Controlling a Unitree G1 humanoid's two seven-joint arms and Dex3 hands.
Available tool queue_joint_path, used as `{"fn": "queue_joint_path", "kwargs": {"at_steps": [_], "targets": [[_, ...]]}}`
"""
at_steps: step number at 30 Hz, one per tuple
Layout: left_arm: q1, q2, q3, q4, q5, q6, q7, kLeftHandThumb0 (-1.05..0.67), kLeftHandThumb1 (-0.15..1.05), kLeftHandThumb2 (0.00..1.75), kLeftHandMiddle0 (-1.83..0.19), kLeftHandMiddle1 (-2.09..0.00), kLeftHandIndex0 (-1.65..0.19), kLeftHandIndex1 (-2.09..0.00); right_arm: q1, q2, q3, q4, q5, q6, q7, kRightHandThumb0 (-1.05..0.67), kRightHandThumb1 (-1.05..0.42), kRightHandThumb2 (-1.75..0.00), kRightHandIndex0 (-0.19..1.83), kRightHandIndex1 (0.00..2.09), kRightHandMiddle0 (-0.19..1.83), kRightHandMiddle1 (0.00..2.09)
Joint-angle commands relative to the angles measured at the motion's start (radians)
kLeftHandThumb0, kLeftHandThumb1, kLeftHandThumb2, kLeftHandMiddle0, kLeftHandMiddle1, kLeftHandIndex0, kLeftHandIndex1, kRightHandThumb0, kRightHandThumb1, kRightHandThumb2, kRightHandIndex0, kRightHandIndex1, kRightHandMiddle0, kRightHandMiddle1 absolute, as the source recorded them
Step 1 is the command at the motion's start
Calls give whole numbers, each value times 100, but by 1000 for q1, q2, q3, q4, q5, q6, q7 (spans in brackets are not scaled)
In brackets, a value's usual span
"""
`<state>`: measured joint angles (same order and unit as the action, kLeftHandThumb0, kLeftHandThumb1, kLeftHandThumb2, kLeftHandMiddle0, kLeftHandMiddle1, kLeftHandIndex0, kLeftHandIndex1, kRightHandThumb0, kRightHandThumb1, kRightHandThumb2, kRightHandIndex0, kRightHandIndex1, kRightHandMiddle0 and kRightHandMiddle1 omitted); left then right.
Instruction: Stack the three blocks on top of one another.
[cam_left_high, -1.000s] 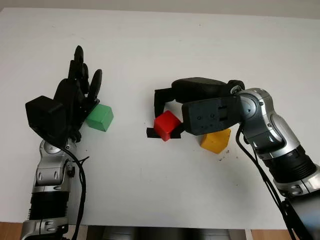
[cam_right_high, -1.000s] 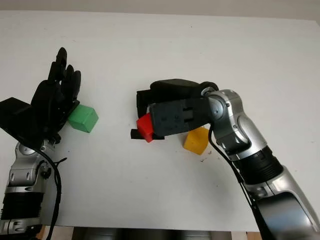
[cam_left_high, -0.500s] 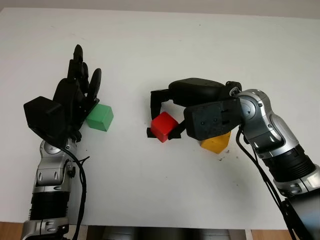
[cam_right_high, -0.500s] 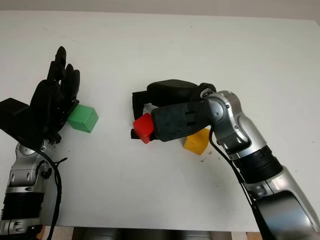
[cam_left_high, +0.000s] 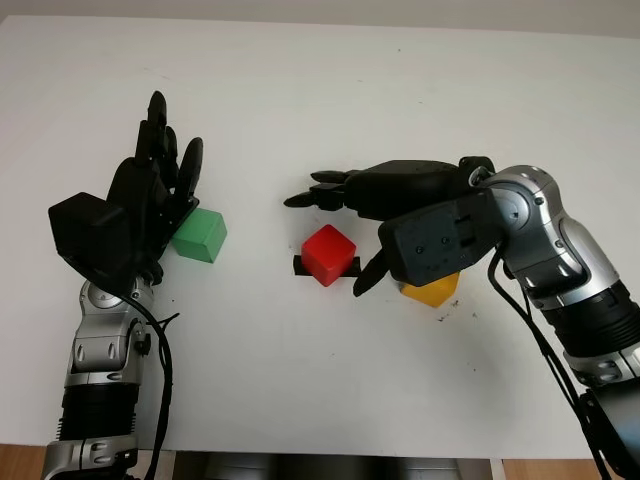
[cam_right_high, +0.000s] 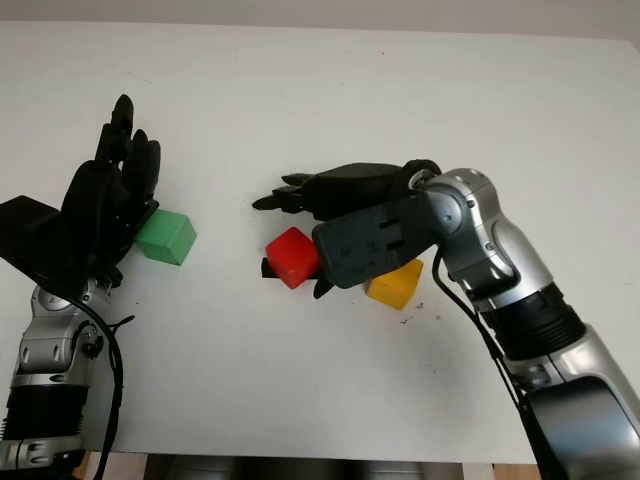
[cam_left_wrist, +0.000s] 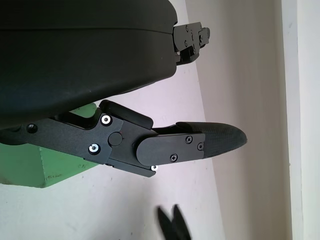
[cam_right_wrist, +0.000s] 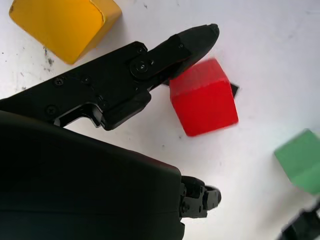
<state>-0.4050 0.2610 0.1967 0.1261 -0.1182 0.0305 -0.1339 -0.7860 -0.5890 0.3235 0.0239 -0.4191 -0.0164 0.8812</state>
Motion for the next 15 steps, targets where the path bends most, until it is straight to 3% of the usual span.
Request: {"fn": "queue_joint_path", "kwargs": {"at_steps": [1, 9, 15], "targets": [[17, 5, 3, -24, 1, 7, 3, -72, 105, 48, 18, -6, 16, -6, 0, -22, -43, -38, 29, 11, -3, -79, -85, -6, -19, 0, -19, 2], [23, 7, 9, -32, -10, 8, -3, -71, 105, 47, 19, -5, 17, -5, -8, -97, -197, -109, 146, 58, -6, -80, -91, -6, -19, 0, -19, 0], [25, 9, 9, -29, -6, 7, -3, -72, 105, 48, 18, -6, 16, -5, -2, -198, -321, -85, 264, -34, 0, -76, -85, -4, -10, 5, 2, 11]]}}
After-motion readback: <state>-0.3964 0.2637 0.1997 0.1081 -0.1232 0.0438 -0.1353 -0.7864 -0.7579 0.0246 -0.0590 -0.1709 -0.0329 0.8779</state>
